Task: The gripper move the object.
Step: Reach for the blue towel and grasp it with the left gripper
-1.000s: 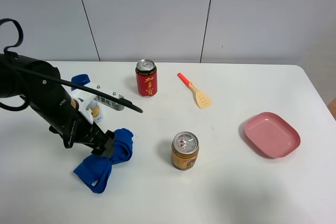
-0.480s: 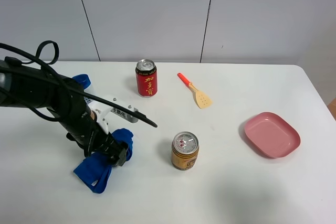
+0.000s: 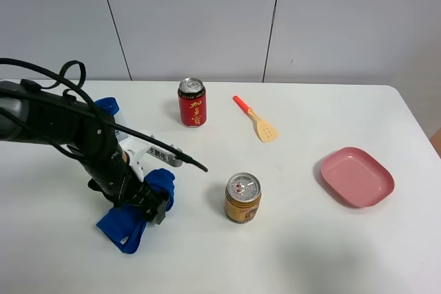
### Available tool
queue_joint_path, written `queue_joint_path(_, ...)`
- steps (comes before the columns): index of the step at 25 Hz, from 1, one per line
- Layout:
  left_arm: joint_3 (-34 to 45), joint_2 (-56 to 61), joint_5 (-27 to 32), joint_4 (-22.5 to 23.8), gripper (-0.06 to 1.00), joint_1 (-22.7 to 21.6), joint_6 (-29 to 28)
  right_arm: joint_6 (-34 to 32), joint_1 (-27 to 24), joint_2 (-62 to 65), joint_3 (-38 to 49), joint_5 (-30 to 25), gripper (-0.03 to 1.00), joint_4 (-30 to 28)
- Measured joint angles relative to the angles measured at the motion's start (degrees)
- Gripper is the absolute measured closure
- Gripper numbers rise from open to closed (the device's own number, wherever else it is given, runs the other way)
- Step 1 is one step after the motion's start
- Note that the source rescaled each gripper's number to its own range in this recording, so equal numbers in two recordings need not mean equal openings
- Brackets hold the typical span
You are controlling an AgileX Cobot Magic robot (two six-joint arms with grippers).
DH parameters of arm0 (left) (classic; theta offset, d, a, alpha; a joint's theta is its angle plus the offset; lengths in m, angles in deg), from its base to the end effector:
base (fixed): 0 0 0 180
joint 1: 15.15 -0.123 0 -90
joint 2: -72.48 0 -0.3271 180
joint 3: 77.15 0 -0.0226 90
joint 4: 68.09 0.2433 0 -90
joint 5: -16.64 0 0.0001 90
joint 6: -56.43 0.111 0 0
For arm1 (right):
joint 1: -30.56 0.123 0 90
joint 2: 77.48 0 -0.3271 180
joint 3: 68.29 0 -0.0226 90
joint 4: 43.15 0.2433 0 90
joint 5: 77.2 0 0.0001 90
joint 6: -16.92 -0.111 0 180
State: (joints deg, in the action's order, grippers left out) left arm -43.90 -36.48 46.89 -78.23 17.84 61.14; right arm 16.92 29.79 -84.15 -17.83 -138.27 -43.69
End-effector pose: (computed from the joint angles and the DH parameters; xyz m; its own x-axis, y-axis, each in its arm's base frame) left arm 0.2365 -0.1653 0.1444 -0.8679 0.4791 -0.1314 0.4922 0.8650 -0.0974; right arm -0.0350 -0.0004 0.2595 -0.4726 0.0018 -0.8813 0.0186 0.9998 -0.0079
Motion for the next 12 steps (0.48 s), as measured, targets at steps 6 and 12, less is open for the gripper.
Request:
queue_joint_path(6, 0.0, -1.1, -0.2, -0.1, -0.06, 0.0, 0.0, 0.0, 0.0, 0.0, 0.0, 0.0, -0.03, 0.0)
queue_joint_path(12, 0.0, -1.1, -0.2, -0.6, 0.55, 0.0, 0.0, 0.0, 0.0, 0.0, 0.0, 0.0, -0.03, 0.0)
